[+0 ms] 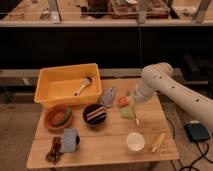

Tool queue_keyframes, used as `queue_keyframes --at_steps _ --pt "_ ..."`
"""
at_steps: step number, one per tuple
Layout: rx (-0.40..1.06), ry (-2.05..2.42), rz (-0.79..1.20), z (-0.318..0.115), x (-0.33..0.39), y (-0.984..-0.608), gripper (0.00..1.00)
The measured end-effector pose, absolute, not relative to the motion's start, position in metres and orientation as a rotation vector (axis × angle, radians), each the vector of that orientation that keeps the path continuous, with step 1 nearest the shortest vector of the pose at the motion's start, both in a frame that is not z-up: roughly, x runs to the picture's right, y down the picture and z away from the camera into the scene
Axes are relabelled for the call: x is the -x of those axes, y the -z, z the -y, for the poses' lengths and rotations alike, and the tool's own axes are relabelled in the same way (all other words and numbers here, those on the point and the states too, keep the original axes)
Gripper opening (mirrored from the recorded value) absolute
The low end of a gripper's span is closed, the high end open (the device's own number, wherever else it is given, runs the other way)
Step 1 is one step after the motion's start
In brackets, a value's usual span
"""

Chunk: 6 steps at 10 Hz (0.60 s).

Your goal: Place fork in paper cup

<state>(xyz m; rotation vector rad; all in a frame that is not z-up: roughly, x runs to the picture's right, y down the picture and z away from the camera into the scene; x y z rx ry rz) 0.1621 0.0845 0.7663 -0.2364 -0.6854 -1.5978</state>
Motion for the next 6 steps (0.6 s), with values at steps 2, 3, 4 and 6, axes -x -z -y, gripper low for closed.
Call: queue_keyframes --at_steps 2,3,4,6 --pt "0.237 1.615 0.695 -0.098 -0.169 -0.740 0.12" --pt "0.243 1.635 0.700 -0.107 -0.165 -0.728 0.12" --pt "0.249 1.651 0.706 -0.117 -0.162 -0.717 0.12" --pt "0.254 1.643 0.728 -0.137 -0.162 -0.694 0.12"
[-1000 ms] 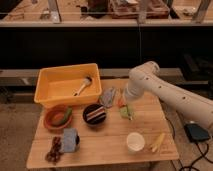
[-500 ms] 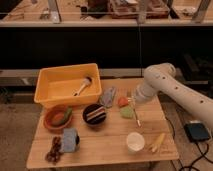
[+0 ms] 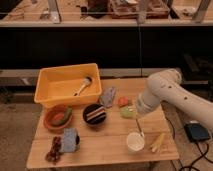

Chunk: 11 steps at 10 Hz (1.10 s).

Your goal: Place fork in paper cup

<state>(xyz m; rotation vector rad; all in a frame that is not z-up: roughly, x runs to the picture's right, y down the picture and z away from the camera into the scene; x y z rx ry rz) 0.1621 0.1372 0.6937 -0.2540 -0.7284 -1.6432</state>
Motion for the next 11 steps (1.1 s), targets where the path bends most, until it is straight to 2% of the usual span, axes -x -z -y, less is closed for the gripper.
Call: queue_keyframes --at_steps 4,11 --pt "0.235 1.590 0.770 -0.176 -0.164 -0.653 0.12" --pt "0.234 1.589 0.772 -0.177 -0.163 -0.655 0.12"
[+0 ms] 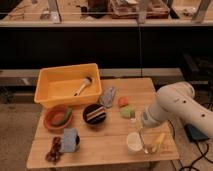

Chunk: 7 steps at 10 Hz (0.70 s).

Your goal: Place fork in paper cup

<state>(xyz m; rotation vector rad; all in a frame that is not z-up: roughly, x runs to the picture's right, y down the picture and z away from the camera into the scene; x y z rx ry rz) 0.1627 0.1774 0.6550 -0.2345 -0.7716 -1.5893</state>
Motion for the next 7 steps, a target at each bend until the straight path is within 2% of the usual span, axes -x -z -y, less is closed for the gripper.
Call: queue_keyframes --at_steps 4,7 --pt "0.248 1.566 0.738 -0.194 -0.158 -0.680 0.12" --pt "0.251 1.591 0.719 -0.199 -0.150 -0.682 0.12"
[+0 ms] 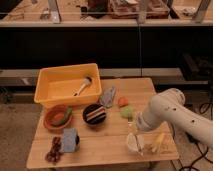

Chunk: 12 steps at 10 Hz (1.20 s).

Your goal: Place fork in paper cup

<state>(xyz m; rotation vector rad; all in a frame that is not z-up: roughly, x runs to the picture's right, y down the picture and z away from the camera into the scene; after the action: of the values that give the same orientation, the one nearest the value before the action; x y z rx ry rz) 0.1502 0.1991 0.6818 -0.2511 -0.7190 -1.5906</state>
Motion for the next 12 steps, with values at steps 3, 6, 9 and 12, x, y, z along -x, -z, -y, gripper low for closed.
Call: queue_keyframes --at_steps 3,6,9,12 --pt "0.249 1.608 0.706 -0.202 -0.148 -0.680 0.12" --pt "0.249 1.622 0.701 -0.205 -0.147 -0.678 0.12" --pt "0.260 1.638 0.697 -0.209 -0.146 -0.677 0.22" --pt "0.271 1.647 0.687 -0.214 -0.145 -0.677 0.52"
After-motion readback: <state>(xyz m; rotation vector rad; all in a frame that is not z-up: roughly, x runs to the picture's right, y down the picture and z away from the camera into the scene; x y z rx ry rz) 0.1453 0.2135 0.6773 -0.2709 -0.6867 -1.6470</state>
